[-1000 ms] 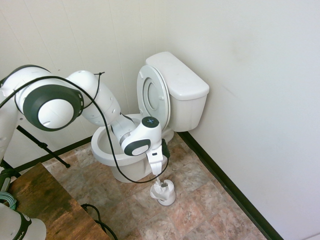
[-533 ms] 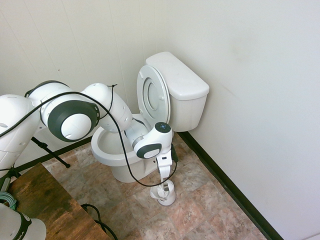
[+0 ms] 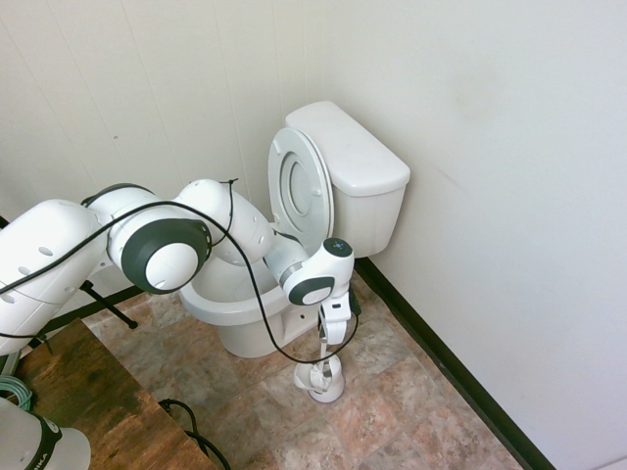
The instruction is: Clean the toilet
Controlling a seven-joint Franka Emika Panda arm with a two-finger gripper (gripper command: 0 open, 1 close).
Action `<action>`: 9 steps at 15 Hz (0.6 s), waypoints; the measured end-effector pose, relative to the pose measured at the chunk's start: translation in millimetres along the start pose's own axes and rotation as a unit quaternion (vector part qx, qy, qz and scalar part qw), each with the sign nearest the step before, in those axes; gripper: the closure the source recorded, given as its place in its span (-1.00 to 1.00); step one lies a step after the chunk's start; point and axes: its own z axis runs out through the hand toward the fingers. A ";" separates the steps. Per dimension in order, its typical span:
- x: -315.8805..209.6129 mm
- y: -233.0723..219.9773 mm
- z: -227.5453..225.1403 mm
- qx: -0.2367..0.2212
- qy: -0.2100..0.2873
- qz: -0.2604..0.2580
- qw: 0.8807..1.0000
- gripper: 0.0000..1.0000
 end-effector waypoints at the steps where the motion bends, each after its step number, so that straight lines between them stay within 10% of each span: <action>1: 2.3 -5.4 -0.1 -0.002 0.000 0.002 1.000 1.00; 9: 36.8 -30.0 1.1 -0.012 -0.010 0.024 1.000 1.00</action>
